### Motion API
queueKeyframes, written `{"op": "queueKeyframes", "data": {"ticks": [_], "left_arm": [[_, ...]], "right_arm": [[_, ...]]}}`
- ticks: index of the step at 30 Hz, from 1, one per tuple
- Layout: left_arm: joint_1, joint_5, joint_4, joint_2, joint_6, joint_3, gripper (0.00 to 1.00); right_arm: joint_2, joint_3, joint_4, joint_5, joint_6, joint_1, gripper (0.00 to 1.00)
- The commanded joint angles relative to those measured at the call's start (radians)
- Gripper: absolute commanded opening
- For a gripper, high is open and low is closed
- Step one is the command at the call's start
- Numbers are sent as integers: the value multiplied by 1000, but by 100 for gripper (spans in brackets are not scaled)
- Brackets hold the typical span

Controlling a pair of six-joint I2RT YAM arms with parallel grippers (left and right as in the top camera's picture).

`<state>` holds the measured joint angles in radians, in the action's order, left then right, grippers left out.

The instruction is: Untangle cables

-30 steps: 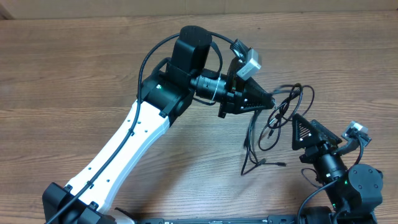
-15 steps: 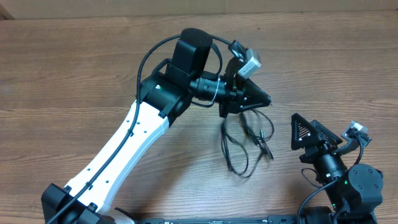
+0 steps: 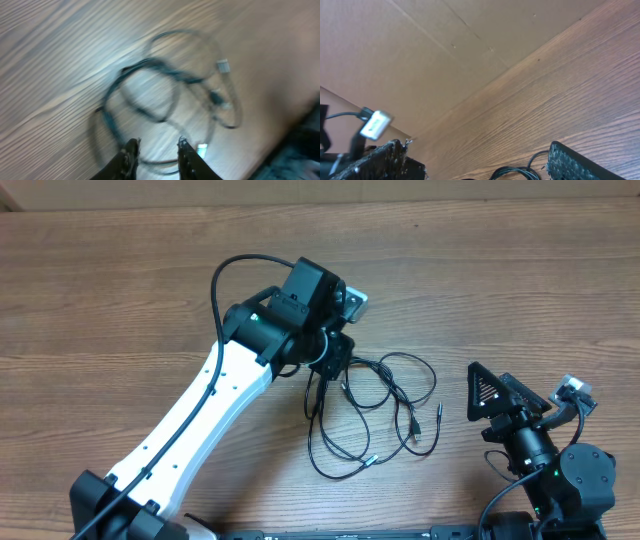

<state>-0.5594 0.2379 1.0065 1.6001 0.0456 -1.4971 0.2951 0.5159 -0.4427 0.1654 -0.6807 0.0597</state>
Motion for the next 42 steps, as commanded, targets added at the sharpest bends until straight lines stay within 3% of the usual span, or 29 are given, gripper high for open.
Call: {"op": "queueKeyframes", "data": {"ticks": [1,2,11,22,30,42], "left_arm": [[30,-137,16,35,58,-11,48],[35,-137,21,42,65,-11,58],[37,-129,48,119,67,-10,62],[34,35,48,225,67,-10,60],[27,51,37,291,66,-10,53],[27,48,32,291,66,-10,71]], "right_arm": [[0,7,3,-8,2,-3,90],[0,7,2,-8,2,-3,90],[0,7,-2,-8,2,-3,91],[0,7,-5,-8,2,-3,95],[0,7,-9,-13,2,-3,95],[0,7,-9,-16,2,-3,95]]}}
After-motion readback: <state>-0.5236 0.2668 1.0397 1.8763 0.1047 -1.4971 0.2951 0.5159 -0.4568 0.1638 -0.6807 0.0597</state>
